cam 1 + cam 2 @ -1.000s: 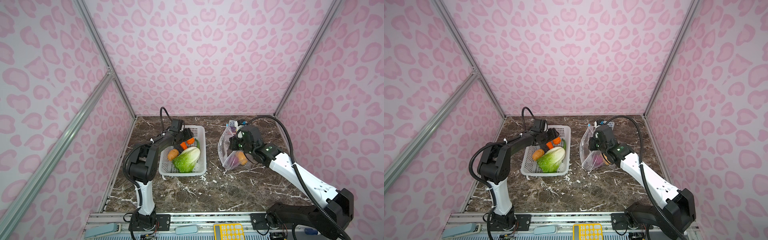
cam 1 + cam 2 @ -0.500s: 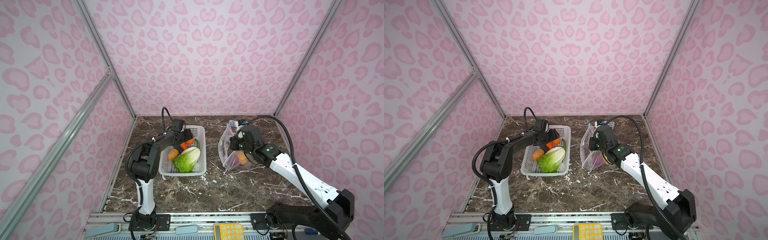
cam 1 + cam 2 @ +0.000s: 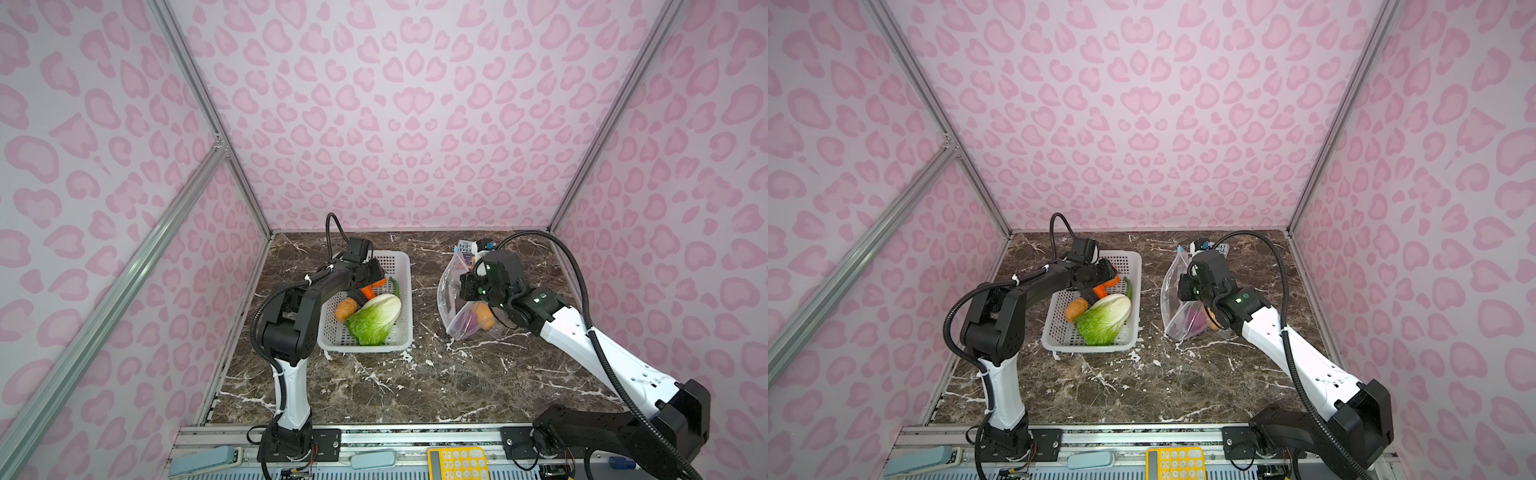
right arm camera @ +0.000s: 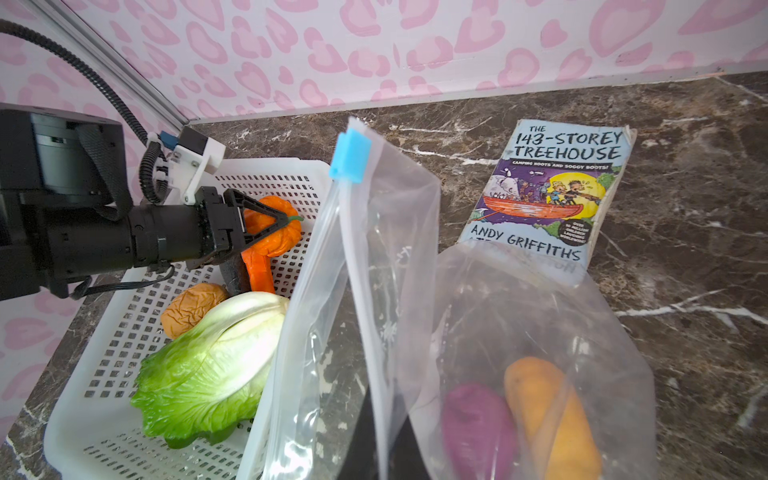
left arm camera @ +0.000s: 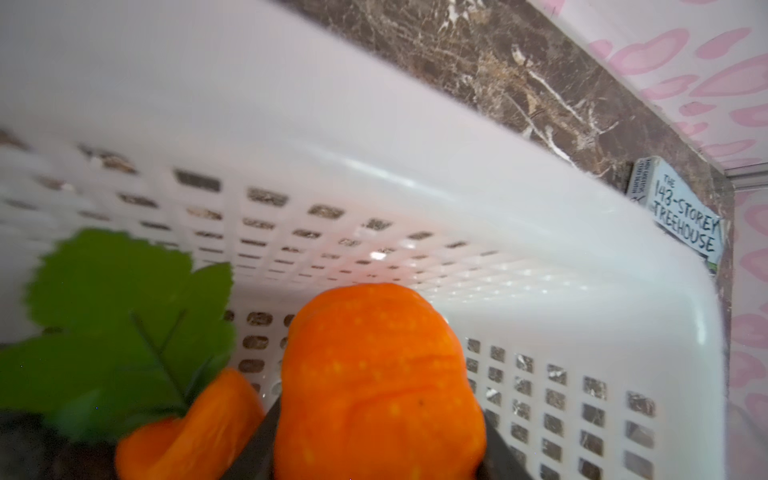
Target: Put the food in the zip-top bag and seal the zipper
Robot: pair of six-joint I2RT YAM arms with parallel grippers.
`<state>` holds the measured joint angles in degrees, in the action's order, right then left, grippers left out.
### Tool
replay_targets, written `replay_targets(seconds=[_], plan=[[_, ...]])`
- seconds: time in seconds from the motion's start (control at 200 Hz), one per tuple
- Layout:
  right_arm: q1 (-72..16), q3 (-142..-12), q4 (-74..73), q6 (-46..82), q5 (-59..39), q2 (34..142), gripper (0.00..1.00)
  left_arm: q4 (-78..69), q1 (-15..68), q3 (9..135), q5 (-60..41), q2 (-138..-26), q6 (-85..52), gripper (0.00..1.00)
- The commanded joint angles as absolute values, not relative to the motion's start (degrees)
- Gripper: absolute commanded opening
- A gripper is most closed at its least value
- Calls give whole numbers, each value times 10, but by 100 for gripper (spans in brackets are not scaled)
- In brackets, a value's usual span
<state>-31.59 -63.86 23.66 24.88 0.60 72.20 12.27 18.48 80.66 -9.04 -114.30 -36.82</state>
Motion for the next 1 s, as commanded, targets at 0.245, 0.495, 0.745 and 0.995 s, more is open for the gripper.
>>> replay_targets(seconds=[0.245, 0.495, 0.745, 0.995], plan=[[-312, -625, 220, 244, 8, 713, 0, 90, 184, 782, -119, -1044, -353, 44], [-300, -615, 204, 255, -15, 704, 0, 63, 207, 739, -198, -958, -339, 44], [-288, -597, 180, 273, -50, 704, 0, 28, 284, 699, -223, -861, -327, 45], [-287, -601, 180, 283, -54, 713, 0, -52, 378, 664, -236, -826, -361, 45]])
